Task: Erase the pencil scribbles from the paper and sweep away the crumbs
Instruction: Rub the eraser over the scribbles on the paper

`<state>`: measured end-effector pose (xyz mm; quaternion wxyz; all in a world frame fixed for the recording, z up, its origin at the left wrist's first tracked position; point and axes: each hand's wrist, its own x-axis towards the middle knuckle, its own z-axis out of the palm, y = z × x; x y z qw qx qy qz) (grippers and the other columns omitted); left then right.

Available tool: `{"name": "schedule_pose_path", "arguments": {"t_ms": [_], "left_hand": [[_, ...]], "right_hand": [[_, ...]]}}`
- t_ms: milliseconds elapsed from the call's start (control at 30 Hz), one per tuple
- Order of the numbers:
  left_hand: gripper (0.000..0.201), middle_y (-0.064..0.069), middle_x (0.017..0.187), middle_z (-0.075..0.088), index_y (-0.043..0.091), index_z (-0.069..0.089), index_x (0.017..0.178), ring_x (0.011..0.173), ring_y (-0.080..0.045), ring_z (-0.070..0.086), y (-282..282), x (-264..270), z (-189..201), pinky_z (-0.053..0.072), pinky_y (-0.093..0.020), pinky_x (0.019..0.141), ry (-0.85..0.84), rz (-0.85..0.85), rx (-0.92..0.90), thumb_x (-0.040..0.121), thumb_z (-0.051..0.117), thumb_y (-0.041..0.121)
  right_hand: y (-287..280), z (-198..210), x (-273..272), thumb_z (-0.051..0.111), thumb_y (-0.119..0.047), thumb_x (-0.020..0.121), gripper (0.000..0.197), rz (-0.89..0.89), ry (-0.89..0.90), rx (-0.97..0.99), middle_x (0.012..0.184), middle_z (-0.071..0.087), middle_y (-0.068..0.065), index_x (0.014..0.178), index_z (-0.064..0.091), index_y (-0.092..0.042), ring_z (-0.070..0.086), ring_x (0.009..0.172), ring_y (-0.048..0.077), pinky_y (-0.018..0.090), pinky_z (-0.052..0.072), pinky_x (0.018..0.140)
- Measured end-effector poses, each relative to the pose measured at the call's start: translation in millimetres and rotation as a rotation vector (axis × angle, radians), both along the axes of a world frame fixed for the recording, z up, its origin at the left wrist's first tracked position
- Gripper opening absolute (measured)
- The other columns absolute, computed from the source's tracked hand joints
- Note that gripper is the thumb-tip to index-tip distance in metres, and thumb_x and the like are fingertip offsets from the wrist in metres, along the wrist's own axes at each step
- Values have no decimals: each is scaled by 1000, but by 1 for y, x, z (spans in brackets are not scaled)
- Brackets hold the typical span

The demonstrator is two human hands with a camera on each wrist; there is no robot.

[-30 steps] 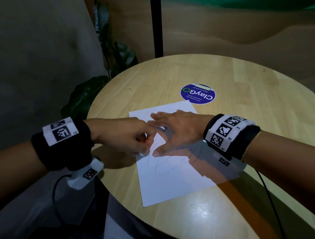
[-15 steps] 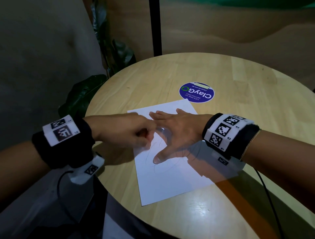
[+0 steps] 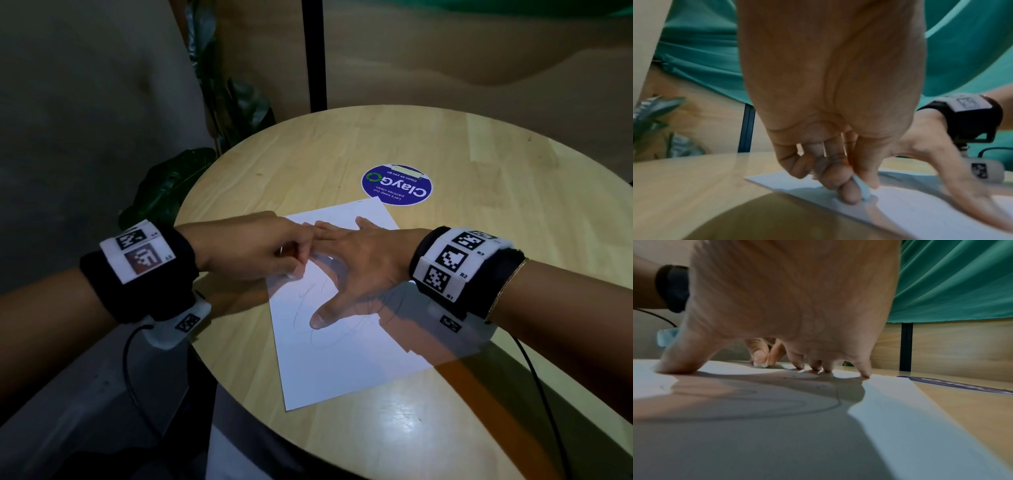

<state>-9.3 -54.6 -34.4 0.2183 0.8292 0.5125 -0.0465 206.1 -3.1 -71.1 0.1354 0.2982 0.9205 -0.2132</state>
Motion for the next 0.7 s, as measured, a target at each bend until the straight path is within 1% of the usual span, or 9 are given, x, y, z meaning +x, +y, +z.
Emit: {"name": "schedule_pose_path", "arguments": {"t_ms": [133, 167, 233, 300, 367, 433, 467, 600, 700], "left_hand": [[8, 11, 87, 74, 23, 69, 94, 79, -4, 66, -7, 8, 5, 51, -20, 74, -49, -44, -275, 102, 73, 22], [8, 10, 89, 76, 23, 70, 94, 81, -6, 68, -6, 8, 6, 53, -22, 76, -47, -36, -277, 101, 73, 23], [7, 11, 94, 76, 30, 70, 95, 87, -7, 68, -1, 2, 4, 55, -29, 80, -12, -26, -111, 100, 73, 27], [7, 17, 94, 72, 31, 69, 96, 89, -4, 65, -1, -1, 1, 51, -26, 79, -12, -42, -5, 101, 72, 28], [10, 20, 89, 70, 28, 68, 95, 83, -2, 64, -6, 2, 1, 48, -18, 75, -40, -83, -112, 102, 72, 23], [11, 14, 84, 72, 21, 69, 92, 78, -5, 66, -10, 5, 6, 51, -20, 74, -51, -78, -288, 103, 72, 20], [10, 11, 83, 74, 21, 70, 92, 77, -6, 67, -7, 3, 7, 53, -22, 75, -41, -67, -283, 102, 73, 20], [11, 19, 88, 72, 34, 68, 92, 84, -2, 65, -2, -3, 4, 48, -22, 73, 6, -14, -18, 100, 73, 27], [10, 10, 85, 74, 24, 70, 92, 78, -8, 68, -11, 2, 7, 54, -28, 74, -51, -53, -250, 102, 72, 22]], "right_hand": [[-2, 1, 0, 68, -92, 71, 118, 3, -26, 11, 178, -13, -14, 166, 12, -51, -20, 161, 3, 61, -12, 128], [-2, 2, 0, 68, -92, 71, 118, 3, -30, 13, 178, -13, -14, 166, 11, -51, -20, 161, 3, 61, -12, 128], [-1, 2, -1, 68, -93, 70, 111, -3, -18, 0, 178, -11, -16, 162, 20, -53, -20, 160, 1, 61, -12, 128], [-1, 2, 0, 68, -94, 69, 105, -5, -12, -5, 178, -9, -16, 158, 26, -55, -20, 160, 1, 61, -12, 128], [-2, 2, -1, 67, -93, 70, 107, -6, -26, 6, 178, -12, -15, 159, 22, -56, -21, 160, 2, 60, -13, 128], [-2, 1, -1, 65, -95, 70, 125, -3, -60, 23, 177, -16, -15, 168, 4, -48, -22, 160, 3, 59, -13, 128], [-1, 1, -1, 65, -96, 69, 128, -3, -63, 26, 177, -16, -15, 169, 1, -47, -22, 160, 2, 59, -13, 128], [-1, 3, 0, 67, -95, 69, 117, 0, -22, 2, 178, -12, -15, 164, 12, -55, -19, 161, 3, 62, -11, 128], [-1, 2, 0, 65, -94, 71, 124, -1, -59, 24, 177, -16, -14, 168, 3, -48, -21, 160, 3, 59, -12, 128]]}}
